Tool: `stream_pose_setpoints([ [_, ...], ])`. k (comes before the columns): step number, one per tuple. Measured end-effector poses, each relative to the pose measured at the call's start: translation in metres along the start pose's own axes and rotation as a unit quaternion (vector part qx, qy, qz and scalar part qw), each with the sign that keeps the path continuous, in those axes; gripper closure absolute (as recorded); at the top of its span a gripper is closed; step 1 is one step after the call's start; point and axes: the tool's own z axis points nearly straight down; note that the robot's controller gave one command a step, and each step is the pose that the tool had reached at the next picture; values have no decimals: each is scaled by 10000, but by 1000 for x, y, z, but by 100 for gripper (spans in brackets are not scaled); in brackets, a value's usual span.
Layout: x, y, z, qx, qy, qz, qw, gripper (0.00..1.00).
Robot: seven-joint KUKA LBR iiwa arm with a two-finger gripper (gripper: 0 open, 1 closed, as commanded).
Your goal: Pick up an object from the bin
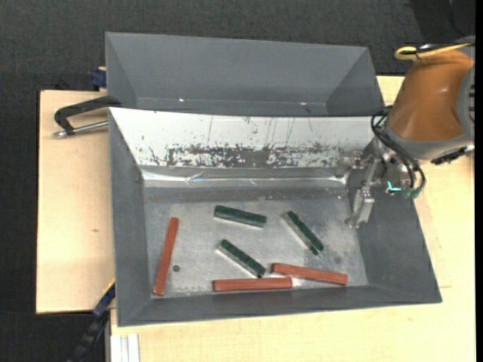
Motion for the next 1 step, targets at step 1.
stream_pose_setpoints([
  [1, -2, 0, -5, 8, -42, -8, 10000, 0],
])
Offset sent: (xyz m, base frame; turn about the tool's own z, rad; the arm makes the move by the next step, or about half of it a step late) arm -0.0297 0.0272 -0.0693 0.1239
